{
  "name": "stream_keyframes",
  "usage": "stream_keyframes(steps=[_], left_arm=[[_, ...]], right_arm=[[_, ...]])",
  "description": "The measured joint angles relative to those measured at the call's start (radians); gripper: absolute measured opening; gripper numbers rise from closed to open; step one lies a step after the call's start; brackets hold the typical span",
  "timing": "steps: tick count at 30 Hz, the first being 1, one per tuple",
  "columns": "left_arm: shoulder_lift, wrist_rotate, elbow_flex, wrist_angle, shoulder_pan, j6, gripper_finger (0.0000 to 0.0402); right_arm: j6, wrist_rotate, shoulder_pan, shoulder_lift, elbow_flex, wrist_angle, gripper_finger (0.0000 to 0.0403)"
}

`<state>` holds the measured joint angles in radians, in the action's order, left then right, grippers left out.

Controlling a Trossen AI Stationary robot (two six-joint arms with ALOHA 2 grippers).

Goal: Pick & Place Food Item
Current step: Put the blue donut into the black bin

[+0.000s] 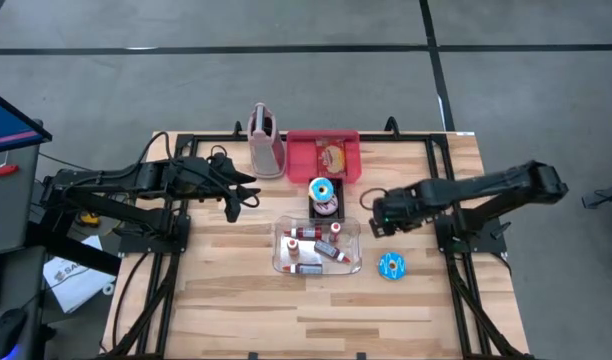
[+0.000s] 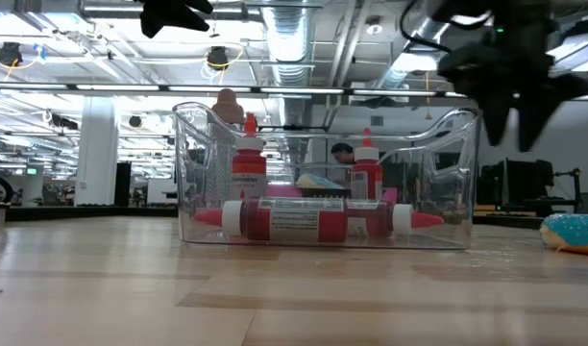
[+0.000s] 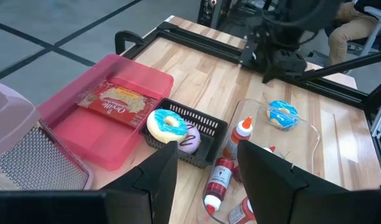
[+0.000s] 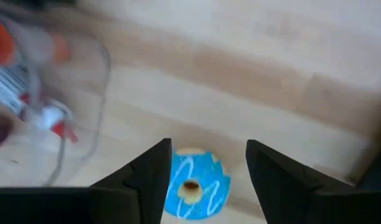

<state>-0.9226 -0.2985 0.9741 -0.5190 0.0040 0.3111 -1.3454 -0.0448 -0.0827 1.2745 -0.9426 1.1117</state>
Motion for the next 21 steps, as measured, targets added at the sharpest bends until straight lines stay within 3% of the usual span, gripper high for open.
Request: stream_keyframes(steps=[7, 15, 21], left_arm=[[0.0, 0.001, 0.0, 0.001, 0.0, 0.001, 0.0164], [0.0, 0.019, 0.0, 0.005, -0.003, 0.007, 0.0164], [0.0, 0.043, 0.0, 0.005, -0.003, 0.011, 0.0164]], right_arm=[[-0.144, 0.059, -0.152, 0.048, 0.046, -0.062, 0.0193], [-0.161, 0.108, -0.287, 0.132, 0.046, -0.08, 0.0234], [-0.2, 0.086, -0.338, 0.155, 0.054, -0.058, 0.025]])
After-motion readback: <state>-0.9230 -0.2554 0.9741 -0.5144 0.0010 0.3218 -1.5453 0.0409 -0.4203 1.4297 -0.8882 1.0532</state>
